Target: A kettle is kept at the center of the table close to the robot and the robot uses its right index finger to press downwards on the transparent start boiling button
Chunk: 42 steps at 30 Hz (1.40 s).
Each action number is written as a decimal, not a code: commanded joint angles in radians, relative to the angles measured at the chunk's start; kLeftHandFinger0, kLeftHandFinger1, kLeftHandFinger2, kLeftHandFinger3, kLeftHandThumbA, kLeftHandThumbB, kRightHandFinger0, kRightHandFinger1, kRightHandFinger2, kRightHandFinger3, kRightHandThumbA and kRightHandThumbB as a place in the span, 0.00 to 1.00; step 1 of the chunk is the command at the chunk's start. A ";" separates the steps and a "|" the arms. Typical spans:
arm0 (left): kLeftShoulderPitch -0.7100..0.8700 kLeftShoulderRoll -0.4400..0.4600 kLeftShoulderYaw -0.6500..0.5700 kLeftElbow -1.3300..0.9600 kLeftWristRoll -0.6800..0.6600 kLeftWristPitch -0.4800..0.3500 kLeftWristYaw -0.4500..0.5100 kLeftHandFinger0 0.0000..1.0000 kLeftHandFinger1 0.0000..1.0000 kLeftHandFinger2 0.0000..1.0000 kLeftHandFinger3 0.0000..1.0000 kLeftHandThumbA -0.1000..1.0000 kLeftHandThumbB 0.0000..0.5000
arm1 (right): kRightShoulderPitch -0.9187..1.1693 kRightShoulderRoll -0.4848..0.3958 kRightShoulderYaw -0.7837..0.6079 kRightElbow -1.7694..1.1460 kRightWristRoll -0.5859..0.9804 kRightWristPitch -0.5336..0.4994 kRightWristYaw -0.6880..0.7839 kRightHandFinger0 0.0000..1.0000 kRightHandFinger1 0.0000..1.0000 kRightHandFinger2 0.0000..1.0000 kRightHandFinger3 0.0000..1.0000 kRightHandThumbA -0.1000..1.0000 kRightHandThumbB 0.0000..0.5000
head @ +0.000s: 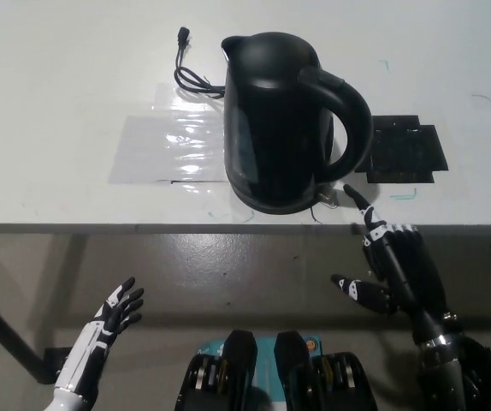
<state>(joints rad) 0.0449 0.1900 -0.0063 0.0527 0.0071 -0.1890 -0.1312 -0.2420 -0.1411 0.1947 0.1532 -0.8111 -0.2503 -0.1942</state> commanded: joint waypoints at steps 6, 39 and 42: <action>-0.010 0.004 -0.003 -0.025 -0.026 -0.040 -0.019 0.96 0.97 1.00 1.00 1.00 0.55 | -0.065 -0.012 0.027 0.049 -0.034 0.012 -0.049 0.00 0.00 0.00 1.00 1.00 0.80; -0.014 0.005 0.000 -0.019 -0.034 -0.053 -0.028 0.97 0.99 1.00 1.00 1.00 0.50 | -0.149 -0.020 0.031 0.177 -0.002 0.073 -0.051 0.00 0.00 0.00 1.00 1.00 0.78; -0.012 0.003 0.000 -0.021 -0.035 -0.048 -0.030 0.97 1.00 1.00 1.00 1.00 0.50 | -0.150 -0.022 0.033 0.179 -0.003 0.082 -0.043 0.00 0.00 0.00 1.00 1.00 0.78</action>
<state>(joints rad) 0.0442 0.1897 -0.0062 0.0527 -0.0145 -0.2019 -0.1532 -0.3459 -0.1531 0.2295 0.3338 -0.8342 -0.1821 -0.2124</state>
